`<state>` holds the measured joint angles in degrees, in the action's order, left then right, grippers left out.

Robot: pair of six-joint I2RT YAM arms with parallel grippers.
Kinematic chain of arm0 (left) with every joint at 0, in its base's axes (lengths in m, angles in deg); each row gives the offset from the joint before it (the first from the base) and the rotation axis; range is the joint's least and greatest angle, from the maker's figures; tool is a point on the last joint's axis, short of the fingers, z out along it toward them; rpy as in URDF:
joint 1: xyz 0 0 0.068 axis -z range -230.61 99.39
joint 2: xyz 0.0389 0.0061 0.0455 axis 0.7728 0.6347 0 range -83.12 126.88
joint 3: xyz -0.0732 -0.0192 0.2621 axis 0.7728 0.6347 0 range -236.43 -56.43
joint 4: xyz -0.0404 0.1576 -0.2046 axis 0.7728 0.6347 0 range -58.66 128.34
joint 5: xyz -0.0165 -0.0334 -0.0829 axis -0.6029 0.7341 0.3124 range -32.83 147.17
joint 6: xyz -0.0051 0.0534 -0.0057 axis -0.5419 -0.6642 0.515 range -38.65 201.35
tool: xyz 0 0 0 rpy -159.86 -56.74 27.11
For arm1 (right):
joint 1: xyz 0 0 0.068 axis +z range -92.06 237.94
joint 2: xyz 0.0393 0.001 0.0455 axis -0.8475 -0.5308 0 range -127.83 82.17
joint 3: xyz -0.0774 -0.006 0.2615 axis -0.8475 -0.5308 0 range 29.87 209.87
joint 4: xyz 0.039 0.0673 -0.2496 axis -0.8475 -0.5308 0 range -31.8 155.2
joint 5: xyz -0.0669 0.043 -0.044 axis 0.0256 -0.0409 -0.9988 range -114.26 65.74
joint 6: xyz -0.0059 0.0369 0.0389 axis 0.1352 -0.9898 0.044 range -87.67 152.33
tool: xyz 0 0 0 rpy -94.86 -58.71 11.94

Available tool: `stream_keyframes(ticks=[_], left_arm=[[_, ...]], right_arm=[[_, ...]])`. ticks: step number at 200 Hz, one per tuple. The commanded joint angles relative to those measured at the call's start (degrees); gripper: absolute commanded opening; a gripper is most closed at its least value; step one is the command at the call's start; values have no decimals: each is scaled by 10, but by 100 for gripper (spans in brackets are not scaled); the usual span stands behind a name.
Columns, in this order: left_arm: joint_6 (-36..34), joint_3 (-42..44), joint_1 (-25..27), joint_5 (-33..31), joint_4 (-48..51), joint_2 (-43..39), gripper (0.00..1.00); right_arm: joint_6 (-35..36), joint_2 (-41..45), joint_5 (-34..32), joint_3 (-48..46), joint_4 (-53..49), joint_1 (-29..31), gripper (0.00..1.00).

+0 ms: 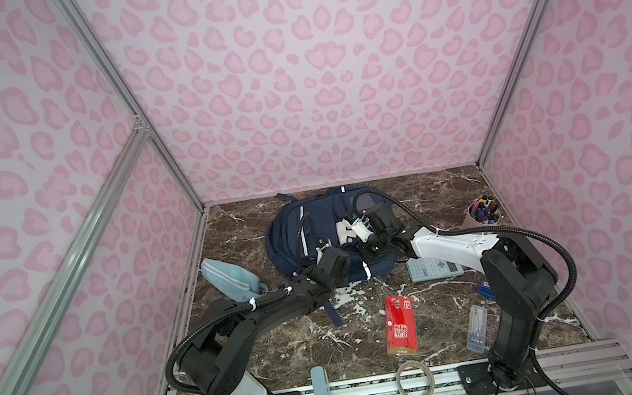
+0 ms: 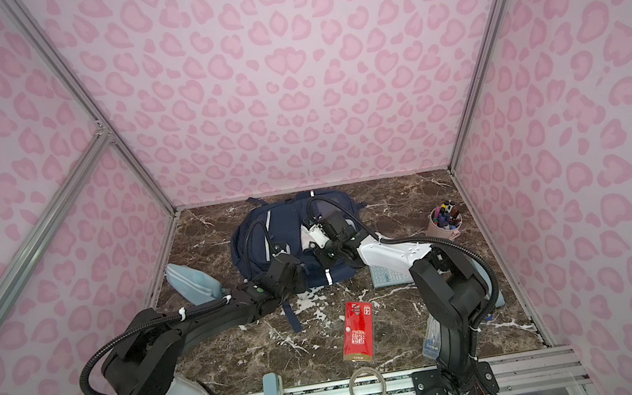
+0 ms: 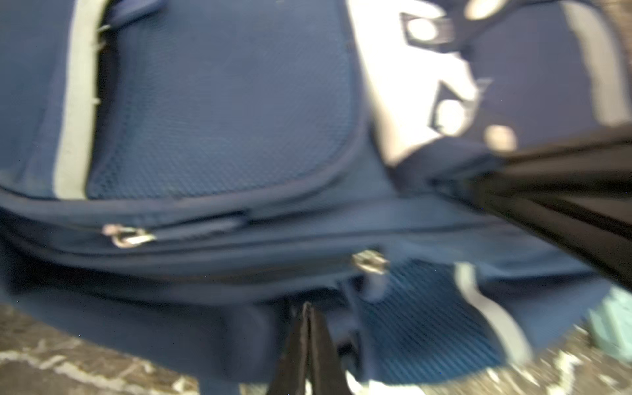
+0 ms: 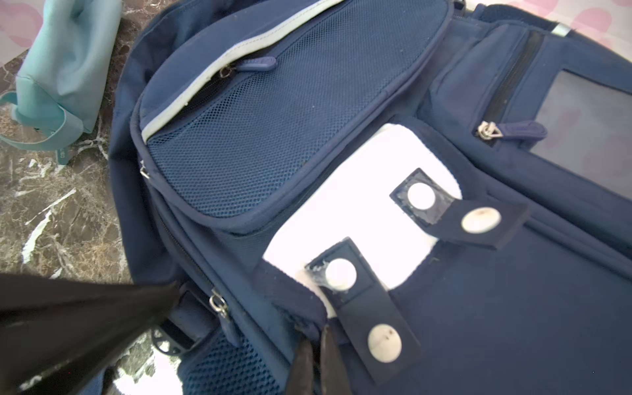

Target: Pack the student bag

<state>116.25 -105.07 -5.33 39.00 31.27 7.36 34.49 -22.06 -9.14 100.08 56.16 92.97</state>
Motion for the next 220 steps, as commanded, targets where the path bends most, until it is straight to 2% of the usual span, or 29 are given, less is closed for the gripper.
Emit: stream_keyframes(ticks=[1, 36, 67, 72, 98, 117, 153, 170, 174, 178, 183, 191, 198, 220], left_arm=[[-4, 2, 15, 0, -55, -12, 23], [4, -28, 18, -41, -29, 34, 35], [12, -40, 21, -89, -13, 59, 35], [13, -43, 22, -97, -11, 61, 41], [-1, -49, 21, -84, -37, 70, 48], [-4, -67, 23, -74, -30, 86, 48], [14, -104, 22, -114, 45, 133, 43], [21, -97, 22, -111, 44, 141, 45], [22, -97, 23, -113, 47, 143, 46], [24, -99, 25, -116, 50, 145, 46], [24, -100, 26, -120, 54, 148, 47], [26, -105, 27, -124, 61, 155, 47], [27, -110, 26, -130, 67, 162, 47], [22, -132, 26, -132, 79, 184, 44]], right_arm=[[-14, 3, 18, -3, 15, 0, 0], [-24, 20, 43, -2, 26, -1, 0], [-25, 36, 52, -3, 25, -1, 0], [-23, 37, 57, -2, 25, -2, 0], [-24, 35, 81, -5, 27, 1, 0], [-24, 31, 80, -5, 27, 4, 0], [-26, 31, 70, -13, 26, -4, 0], [-27, 29, 34, -12, 6, -9, 0], [-26, 30, 22, -10, -2, -11, 10], [-27, 30, 13, -8, -9, -12, 26], [-30, 31, 4, -9, -14, -14, 42], [-38, 34, -5, -10, -21, -18, 57], [-41, 36, -4, -11, -26, -22, 62], [-42, 46, -7, -23, -16, -24, 63]])
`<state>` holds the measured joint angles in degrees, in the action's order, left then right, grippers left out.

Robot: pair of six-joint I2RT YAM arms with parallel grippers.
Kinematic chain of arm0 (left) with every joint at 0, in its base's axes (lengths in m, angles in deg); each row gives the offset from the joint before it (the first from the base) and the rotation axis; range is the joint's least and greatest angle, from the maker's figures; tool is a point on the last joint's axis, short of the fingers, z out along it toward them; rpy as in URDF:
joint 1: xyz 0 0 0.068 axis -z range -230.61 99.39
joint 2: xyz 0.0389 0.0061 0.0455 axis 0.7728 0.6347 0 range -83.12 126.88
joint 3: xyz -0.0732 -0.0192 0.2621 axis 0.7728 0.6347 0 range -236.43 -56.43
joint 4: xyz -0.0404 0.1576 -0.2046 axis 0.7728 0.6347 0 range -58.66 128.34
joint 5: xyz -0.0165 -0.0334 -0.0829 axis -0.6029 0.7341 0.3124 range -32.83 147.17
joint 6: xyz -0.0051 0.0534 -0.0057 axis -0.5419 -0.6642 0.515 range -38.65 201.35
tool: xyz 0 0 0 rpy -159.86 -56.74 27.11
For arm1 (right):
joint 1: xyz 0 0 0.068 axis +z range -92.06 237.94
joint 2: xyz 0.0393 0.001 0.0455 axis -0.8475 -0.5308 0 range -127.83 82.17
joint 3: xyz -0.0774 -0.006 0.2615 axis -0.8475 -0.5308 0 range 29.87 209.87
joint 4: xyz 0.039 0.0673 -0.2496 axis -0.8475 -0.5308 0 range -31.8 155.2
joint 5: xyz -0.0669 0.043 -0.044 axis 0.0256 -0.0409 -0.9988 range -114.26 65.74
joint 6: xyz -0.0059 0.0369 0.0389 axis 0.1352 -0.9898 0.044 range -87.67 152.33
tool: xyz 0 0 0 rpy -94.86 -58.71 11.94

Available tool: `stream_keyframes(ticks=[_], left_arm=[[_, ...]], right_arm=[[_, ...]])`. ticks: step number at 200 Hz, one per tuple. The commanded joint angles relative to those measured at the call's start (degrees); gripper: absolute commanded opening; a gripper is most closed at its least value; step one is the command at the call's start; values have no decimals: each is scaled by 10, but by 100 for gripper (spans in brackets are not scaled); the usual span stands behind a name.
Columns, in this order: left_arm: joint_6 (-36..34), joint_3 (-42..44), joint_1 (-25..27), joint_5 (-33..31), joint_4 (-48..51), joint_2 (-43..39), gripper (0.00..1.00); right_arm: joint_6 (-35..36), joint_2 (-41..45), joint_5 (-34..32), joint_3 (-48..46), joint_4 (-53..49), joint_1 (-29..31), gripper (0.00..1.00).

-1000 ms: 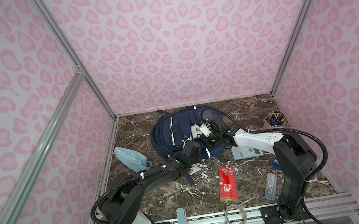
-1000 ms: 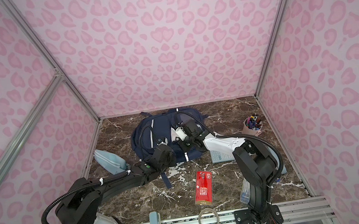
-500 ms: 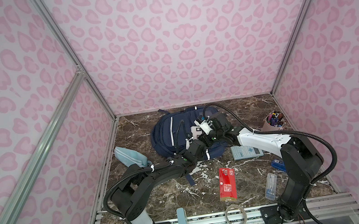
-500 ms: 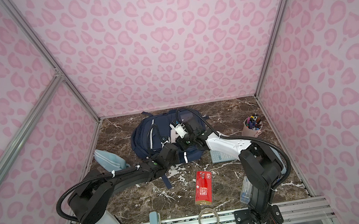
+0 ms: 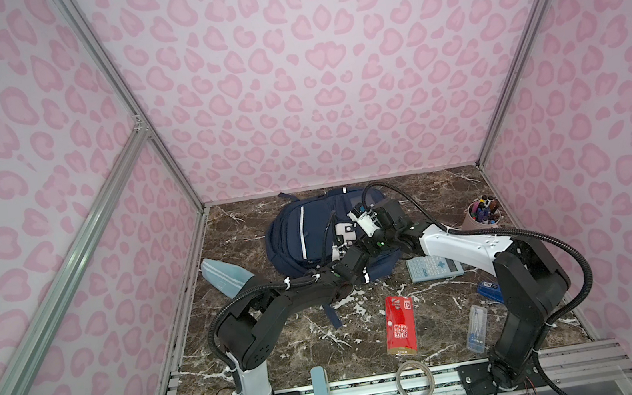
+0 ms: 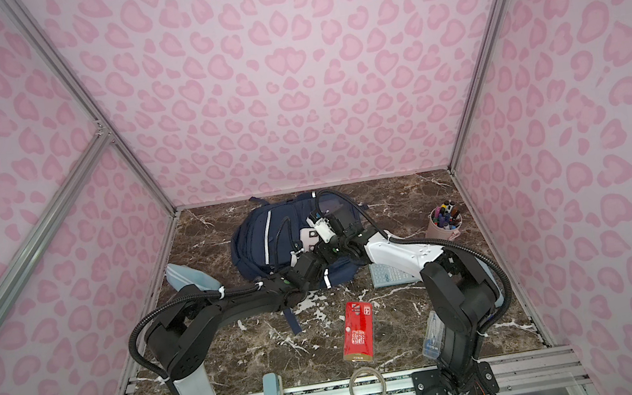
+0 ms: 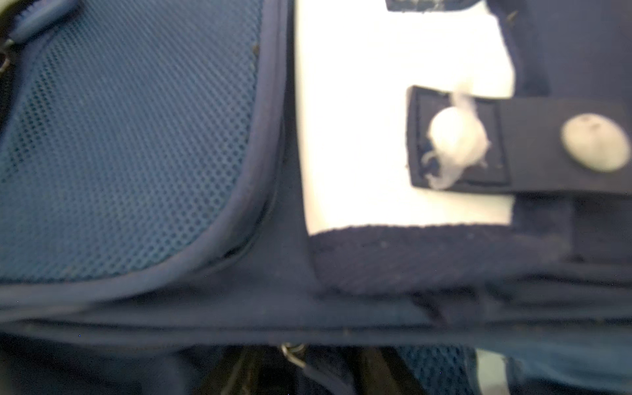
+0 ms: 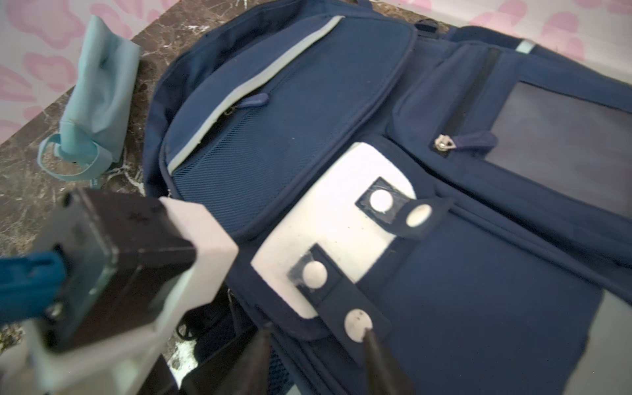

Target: Pack the student bag

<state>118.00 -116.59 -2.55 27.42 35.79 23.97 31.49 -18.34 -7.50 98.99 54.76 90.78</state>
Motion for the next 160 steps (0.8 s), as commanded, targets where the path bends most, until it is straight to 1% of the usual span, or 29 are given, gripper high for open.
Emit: stream_keyframes(ticks=[1, 9, 12, 23, 34, 37, 48, 63, 71, 72, 74, 77, 97, 114, 130, 143, 148, 153, 157, 160], left_arm=[[5, -17, -2, -15, 33, 18, 43], [4, -19, -2, -11, 30, 20, 38], [4, -20, -2, -11, 29, 20, 32], [5, -22, -2, -8, 30, 18, 22], [6, -24, -3, -9, 39, 12, 5], [7, -24, -4, -11, 42, 9, 4], [9, -20, -7, -10, 50, -5, 3], [2, -6, -13, 7, 43, -32, 3], [0, 1, -15, 14, 41, -50, 3], [0, 2, -15, 15, 41, -51, 3], [-1, 3, -16, 16, 41, -56, 3], [-1, 6, -16, 19, 39, -62, 3], [-5, 27, -22, 57, 17, -101, 3], [-6, 33, -28, 88, 8, -117, 3], [-4, 34, -32, 100, 5, -122, 3], [-3, 36, -34, 109, 4, -125, 3], [-3, 37, -33, 110, 5, -126, 3], [-2, 38, -35, 114, 6, -127, 3], [-1, 41, -36, 116, 6, -130, 3], [-1, 42, -36, 116, 5, -132, 3]], right_arm=[[-12, 10, -23, -13, -1, -2, 63], [-14, 11, -20, -17, 4, -2, 63], [-15, 12, -18, -17, 5, -2, 63], [-15, 13, -14, -18, 7, -1, 62], [-12, 14, -13, -22, 8, 0, 62], [-10, 14, -14, -23, 7, 1, 62], [-2, 16, -18, -26, 5, 3, 63], [15, 16, -39, -32, 1, 9, 67], [23, 15, -46, -33, 0, 11, 74], [22, 15, -48, -33, -1, 11, 76], [22, 13, -51, -32, -2, 11, 83], [22, 11, -56, -31, -5, 11, 86], [40, -10, -67, -11, -30, 13, 87], [58, -21, -91, -10, -12, 26, 87], [76, -33, -100, -10, 12, 44, 84], [78, -45, -132, -9, 38, 55, 75], [78, -50, -132, -6, 43, 55, 70], [79, -55, -127, -4, 46, 54, 62], [79, -58, -124, -2, 50, 53, 55], [78, -60, -123, 0, 51, 52, 47]])
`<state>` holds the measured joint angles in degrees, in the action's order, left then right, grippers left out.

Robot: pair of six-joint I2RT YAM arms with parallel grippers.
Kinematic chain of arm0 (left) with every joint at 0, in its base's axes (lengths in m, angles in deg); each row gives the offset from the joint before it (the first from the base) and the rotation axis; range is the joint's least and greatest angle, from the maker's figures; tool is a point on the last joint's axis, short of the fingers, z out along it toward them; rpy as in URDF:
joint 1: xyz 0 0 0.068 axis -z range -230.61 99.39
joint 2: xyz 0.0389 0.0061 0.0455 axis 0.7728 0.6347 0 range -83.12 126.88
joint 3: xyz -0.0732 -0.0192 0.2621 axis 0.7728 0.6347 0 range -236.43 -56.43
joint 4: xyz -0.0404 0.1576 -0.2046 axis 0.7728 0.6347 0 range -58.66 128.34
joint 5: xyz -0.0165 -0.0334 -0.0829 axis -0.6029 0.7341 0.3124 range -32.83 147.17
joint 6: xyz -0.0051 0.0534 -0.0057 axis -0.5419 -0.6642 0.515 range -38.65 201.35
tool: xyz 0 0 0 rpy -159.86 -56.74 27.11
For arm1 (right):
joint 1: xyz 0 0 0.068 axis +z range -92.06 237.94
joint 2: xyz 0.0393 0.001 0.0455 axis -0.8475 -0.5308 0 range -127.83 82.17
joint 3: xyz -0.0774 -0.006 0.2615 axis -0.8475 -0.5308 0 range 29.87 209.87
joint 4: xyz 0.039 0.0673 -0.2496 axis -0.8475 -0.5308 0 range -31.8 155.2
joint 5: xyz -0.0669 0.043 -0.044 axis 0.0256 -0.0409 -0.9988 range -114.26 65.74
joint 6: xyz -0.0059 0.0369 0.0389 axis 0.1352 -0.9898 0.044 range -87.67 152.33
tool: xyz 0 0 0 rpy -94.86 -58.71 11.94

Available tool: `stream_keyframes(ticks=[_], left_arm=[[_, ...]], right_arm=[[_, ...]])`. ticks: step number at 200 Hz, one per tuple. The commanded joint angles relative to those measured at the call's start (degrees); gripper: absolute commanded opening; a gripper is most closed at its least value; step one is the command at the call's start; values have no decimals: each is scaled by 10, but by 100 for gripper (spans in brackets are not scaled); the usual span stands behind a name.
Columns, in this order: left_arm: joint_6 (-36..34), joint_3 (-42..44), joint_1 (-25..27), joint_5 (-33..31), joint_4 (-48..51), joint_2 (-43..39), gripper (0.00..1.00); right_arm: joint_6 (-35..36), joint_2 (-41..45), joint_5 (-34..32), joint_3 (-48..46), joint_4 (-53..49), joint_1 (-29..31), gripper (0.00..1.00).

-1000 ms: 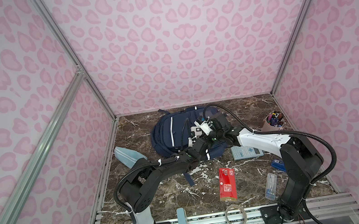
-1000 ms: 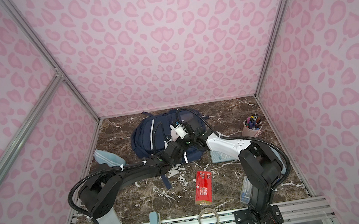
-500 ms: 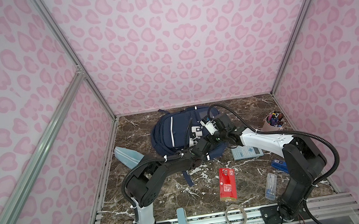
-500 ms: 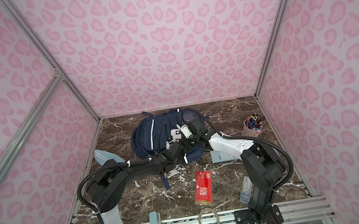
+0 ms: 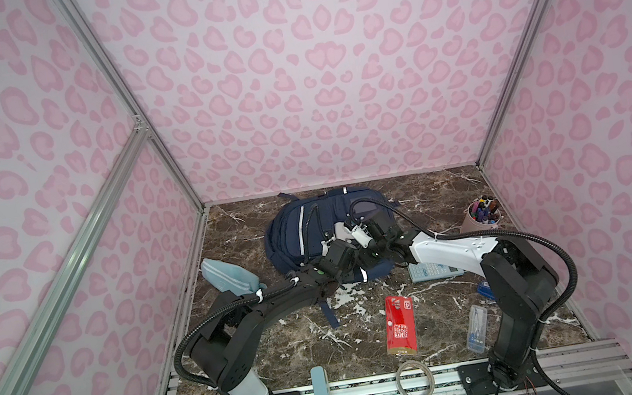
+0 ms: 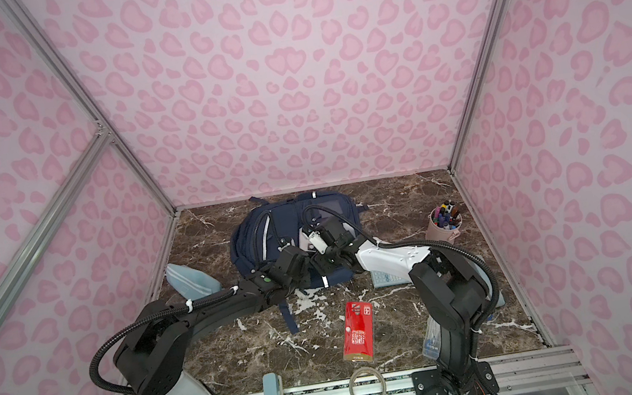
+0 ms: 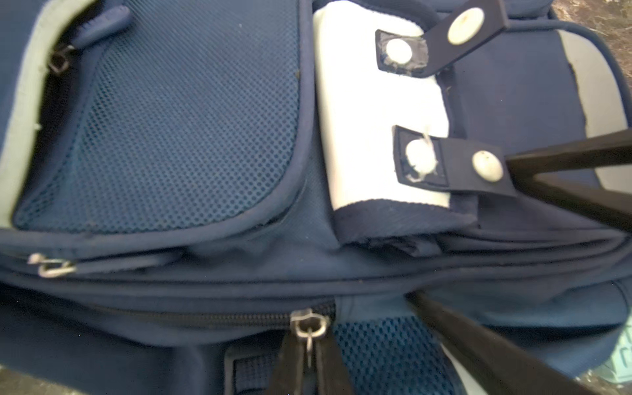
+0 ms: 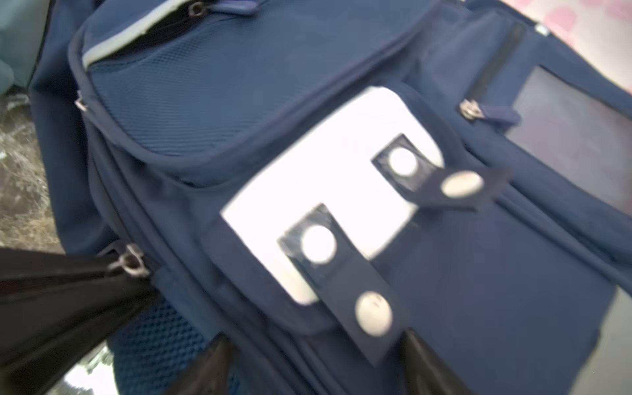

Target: Pack the student bag

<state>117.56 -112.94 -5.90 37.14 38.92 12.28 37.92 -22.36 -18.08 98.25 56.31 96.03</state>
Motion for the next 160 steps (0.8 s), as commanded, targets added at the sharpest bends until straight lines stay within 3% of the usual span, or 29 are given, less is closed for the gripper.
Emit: stream_keyframes(ticks=[1, 11, 31, 79, 160], left_arm=[[3, 6, -3, 19, -26, -15, 3], [4, 12, -4, 19, -26, -21, 3], [-1, 24, -15, 6, -11, -27, 3], [-24, 39, -61, -17, 16, -27, 3], [-75, 73, -139, 22, 12, -100, 3]], right_arm=[[13, -20, -17, 8, 36, 0, 44], [11, -23, -10, 14, 28, -3, 19], [16, -7, -20, 8, 18, -3, 0], [44, 27, -20, -10, -6, -5, 0], [47, 24, -60, -8, -18, -30, 0]])
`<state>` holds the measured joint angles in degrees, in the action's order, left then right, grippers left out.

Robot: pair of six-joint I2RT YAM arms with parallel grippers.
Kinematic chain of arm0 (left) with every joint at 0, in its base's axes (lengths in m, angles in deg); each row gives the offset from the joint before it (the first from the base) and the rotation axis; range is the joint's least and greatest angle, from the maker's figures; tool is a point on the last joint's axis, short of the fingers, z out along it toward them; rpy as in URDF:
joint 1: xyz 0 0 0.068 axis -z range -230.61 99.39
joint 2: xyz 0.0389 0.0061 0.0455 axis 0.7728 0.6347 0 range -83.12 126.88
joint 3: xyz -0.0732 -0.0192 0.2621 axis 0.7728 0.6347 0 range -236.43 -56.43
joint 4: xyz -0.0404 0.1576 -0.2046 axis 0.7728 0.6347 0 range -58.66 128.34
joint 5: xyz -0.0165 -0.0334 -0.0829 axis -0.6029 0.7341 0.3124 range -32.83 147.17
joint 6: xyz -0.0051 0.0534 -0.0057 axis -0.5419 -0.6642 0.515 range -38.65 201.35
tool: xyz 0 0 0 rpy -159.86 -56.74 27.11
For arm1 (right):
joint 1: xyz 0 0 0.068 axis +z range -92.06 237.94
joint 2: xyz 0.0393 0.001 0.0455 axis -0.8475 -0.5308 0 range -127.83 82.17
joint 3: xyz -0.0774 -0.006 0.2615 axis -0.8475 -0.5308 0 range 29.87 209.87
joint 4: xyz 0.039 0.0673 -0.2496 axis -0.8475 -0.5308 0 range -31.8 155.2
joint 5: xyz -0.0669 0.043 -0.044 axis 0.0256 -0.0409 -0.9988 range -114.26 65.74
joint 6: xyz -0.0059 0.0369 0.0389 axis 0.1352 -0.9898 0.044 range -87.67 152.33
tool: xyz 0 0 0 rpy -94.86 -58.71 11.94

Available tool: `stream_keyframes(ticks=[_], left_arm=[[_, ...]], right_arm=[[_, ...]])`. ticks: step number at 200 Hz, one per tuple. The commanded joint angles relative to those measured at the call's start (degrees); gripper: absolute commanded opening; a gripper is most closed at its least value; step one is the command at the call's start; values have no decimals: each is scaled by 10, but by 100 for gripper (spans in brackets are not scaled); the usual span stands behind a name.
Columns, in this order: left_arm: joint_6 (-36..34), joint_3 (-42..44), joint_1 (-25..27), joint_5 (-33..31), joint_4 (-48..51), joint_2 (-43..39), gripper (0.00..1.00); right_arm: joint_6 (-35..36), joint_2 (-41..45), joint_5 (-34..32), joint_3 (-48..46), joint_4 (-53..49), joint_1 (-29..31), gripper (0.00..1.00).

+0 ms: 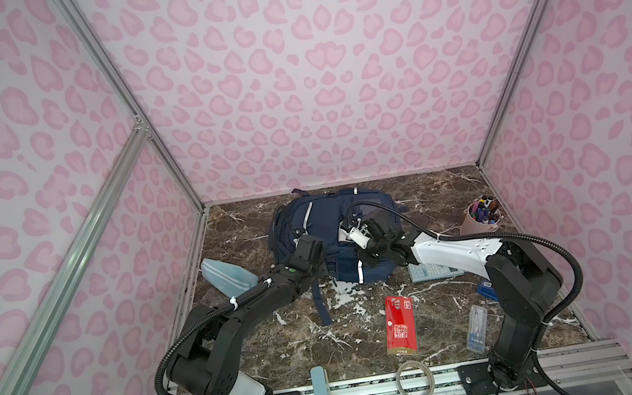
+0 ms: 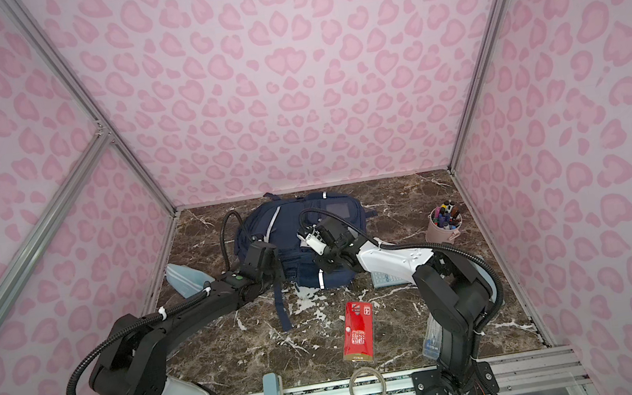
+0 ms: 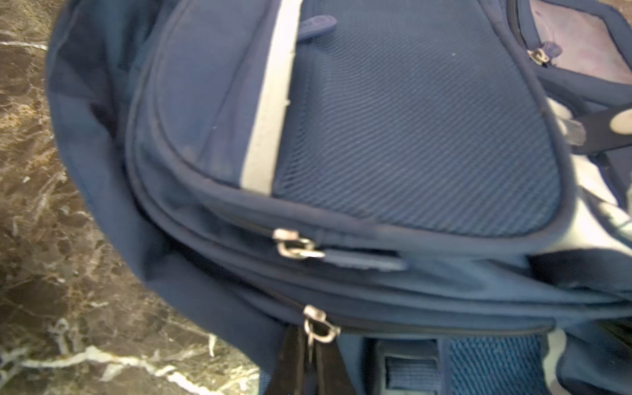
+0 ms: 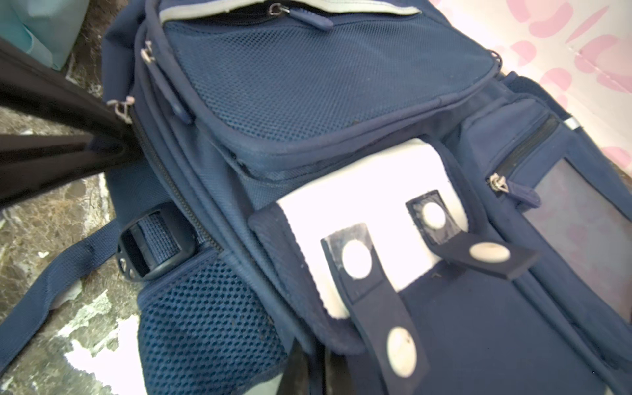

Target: Pack the student bag

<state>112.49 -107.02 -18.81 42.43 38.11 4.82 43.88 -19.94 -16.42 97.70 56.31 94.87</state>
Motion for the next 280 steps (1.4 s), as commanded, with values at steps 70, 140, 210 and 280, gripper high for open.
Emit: stream_keyframes(ticks=[70, 140, 210, 280], left_arm=[[0, 18, 49, 55, 44, -137, 3], [24, 6, 88, 103, 53, -157, 3], [37, 38, 71, 178, 38, -176, 3], [4, 66, -34, 67, 110, -183, 3]], right_arm=[[-61, 57, -19, -51, 34, -48, 41], [-11, 108, -11, -114, 137, 75, 86], [-3, 78, 10, -145, 241, 100, 29], [26, 119, -16, -172, 205, 58, 0]])
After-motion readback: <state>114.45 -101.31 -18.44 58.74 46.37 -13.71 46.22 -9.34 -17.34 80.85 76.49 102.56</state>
